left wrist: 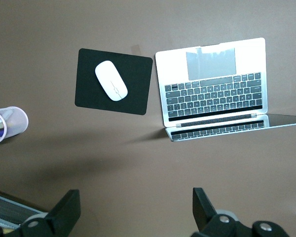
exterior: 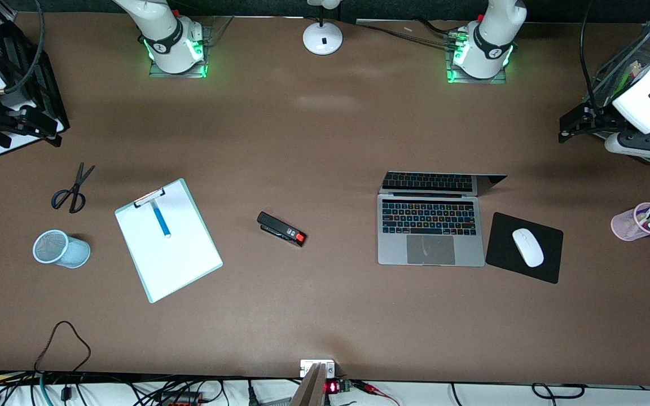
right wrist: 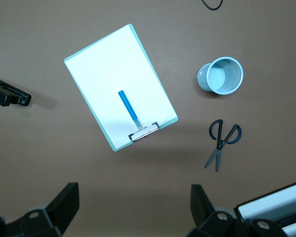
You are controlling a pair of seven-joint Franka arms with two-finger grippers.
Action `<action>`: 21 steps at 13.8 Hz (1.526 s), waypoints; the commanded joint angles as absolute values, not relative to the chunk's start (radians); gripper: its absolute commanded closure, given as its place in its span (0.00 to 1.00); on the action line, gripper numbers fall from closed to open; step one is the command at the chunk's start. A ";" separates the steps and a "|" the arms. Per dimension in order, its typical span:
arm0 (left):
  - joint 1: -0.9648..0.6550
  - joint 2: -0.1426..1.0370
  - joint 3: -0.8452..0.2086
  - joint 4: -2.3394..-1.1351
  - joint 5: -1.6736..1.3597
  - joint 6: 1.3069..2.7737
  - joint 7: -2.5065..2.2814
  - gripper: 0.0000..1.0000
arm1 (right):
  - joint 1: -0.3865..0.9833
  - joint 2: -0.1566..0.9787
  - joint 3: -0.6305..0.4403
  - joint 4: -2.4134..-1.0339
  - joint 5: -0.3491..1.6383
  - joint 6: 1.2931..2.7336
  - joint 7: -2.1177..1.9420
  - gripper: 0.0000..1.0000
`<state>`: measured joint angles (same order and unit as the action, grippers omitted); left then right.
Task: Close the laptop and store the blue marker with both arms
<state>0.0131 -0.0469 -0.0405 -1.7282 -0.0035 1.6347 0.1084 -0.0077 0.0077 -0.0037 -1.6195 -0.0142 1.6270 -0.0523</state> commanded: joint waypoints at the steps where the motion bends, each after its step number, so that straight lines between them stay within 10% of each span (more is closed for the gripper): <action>1: 0.014 -0.055 -0.038 -1.721 0.012 1.618 0.126 0.00 | -0.009 -0.006 -0.002 -1.631 0.003 1.626 -0.054 0.00; 15: 0.014 -0.009 -0.038 -1.689 0.011 1.612 0.123 0.01 | -0.005 0.026 -0.002 -1.655 0.002 1.637 -0.067 0.00; 21: 0.015 0.026 -0.038 -1.683 0.006 1.597 0.123 0.73 | 0.018 0.069 -0.002 -1.715 0.002 1.739 -0.071 0.00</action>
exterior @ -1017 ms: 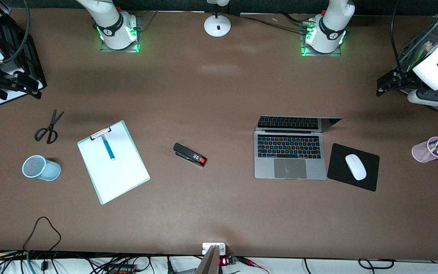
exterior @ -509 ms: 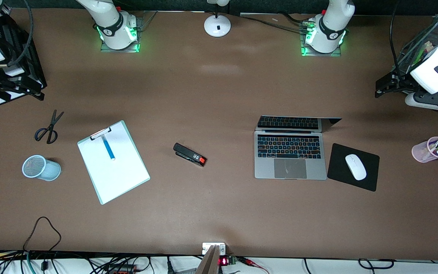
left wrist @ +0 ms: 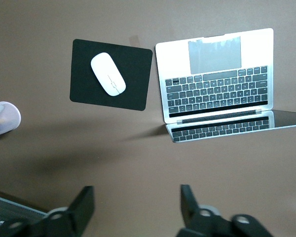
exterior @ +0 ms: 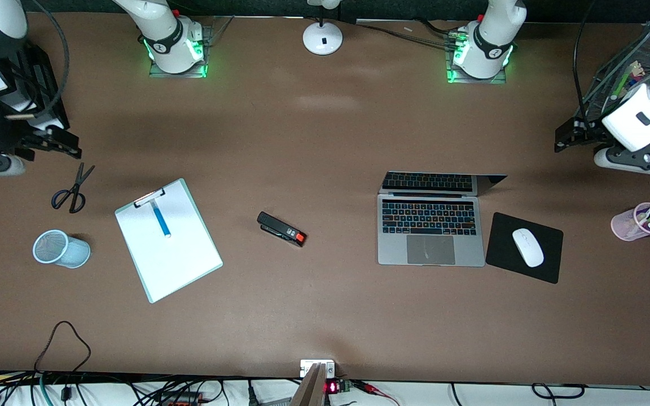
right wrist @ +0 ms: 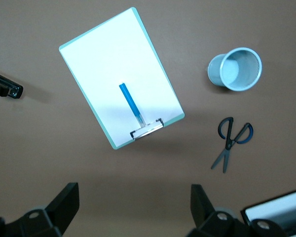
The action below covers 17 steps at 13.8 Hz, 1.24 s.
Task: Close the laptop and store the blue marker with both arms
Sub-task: 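Reach the right gripper to the blue marker on the clipboard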
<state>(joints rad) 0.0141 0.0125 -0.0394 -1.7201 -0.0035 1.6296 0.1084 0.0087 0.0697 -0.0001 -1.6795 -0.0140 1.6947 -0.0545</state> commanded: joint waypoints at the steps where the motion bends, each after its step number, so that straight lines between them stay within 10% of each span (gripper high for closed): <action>1: 0.015 0.026 -0.038 -1.683 0.000 1.580 0.123 0.82 | 0.021 0.071 -0.002 -1.741 0.000 1.777 -0.072 0.00; 3: 0.015 0.023 -0.038 -1.683 -0.002 1.571 0.118 0.98 | 0.028 0.078 0.000 -1.781 -0.002 1.833 -0.072 0.00; 17: 0.005 0.018 -0.098 -1.739 -0.081 1.558 -0.035 1.00 | 0.114 0.285 -0.002 -1.782 -0.014 2.000 -0.075 0.00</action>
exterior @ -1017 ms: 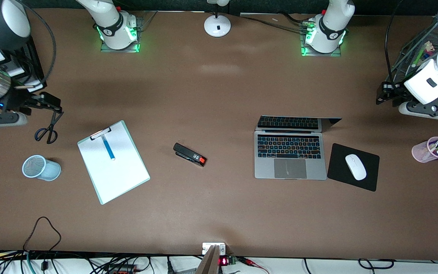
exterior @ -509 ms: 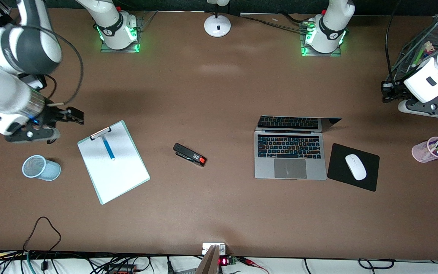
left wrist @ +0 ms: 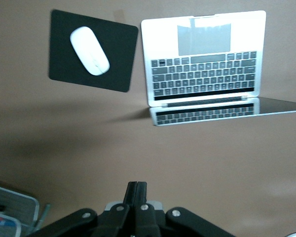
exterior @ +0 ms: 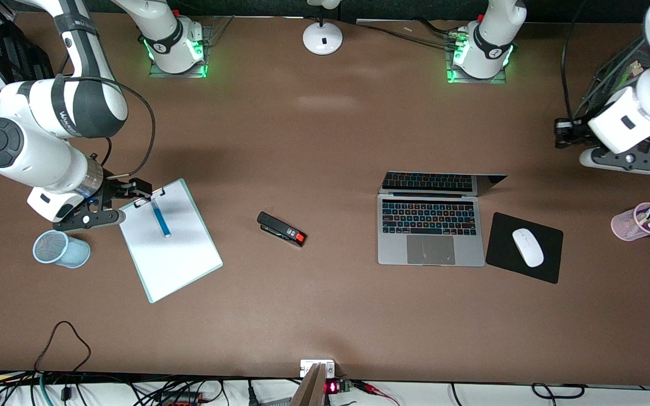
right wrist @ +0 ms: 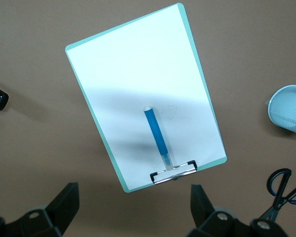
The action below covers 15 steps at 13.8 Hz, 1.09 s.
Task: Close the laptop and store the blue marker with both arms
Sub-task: 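Reach the right gripper to the blue marker on the clipboard, then grasp the blue marker with the right gripper while the left gripper reaches the laptop lid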
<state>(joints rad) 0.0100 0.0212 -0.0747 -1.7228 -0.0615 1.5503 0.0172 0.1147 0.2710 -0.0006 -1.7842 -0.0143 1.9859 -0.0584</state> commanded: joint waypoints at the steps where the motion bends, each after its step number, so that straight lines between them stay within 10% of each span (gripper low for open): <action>1: 0.002 0.020 -0.100 -1.755 -0.081 1.577 -0.049 1.00 | 0.114 0.301 -0.002 -1.782 -0.014 2.020 -0.080 0.00; 15: -0.002 -0.014 -0.333 -2.101 -0.091 2.043 -0.225 1.00 | 0.109 0.482 -0.003 -1.782 -0.015 2.212 -0.268 0.00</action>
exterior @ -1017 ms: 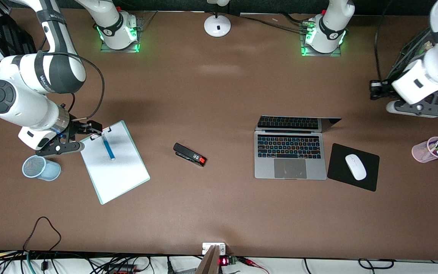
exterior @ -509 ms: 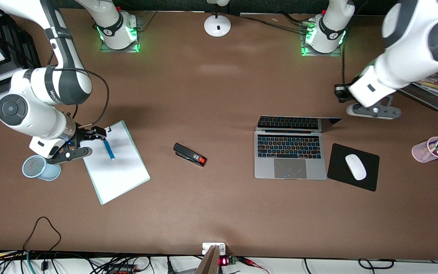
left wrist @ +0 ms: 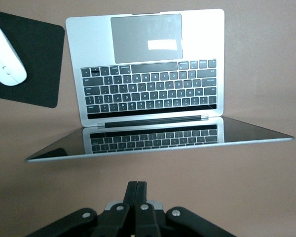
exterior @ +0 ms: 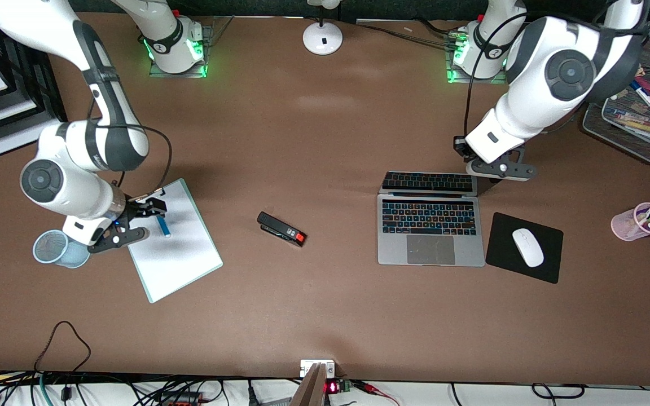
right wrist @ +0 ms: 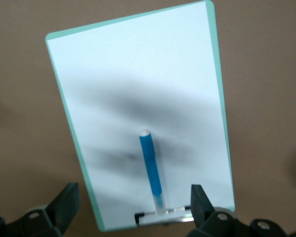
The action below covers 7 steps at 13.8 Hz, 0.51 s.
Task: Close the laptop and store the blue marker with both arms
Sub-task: 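Grasp the blue marker with the right gripper while the left gripper reaches the laptop lid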
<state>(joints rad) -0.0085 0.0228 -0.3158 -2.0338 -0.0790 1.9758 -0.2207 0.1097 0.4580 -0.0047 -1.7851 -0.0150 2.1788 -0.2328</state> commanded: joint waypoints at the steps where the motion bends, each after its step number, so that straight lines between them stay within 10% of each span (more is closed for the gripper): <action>1: -0.002 -0.012 -0.340 -2.123 -0.091 2.083 -0.229 1.00 | 0.107 0.495 -0.003 -1.782 -0.015 2.233 -0.284 0.00; 7: -0.002 -0.011 -0.387 -2.209 -0.089 2.199 -0.282 1.00 | 0.097 0.563 -0.003 -1.782 -0.015 2.307 -0.454 0.18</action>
<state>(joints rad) -0.0086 0.0213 -0.3720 -2.1601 -0.0790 2.1535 -0.2642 0.1050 0.5490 -0.0055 -1.7851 -0.0151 2.2912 -0.3915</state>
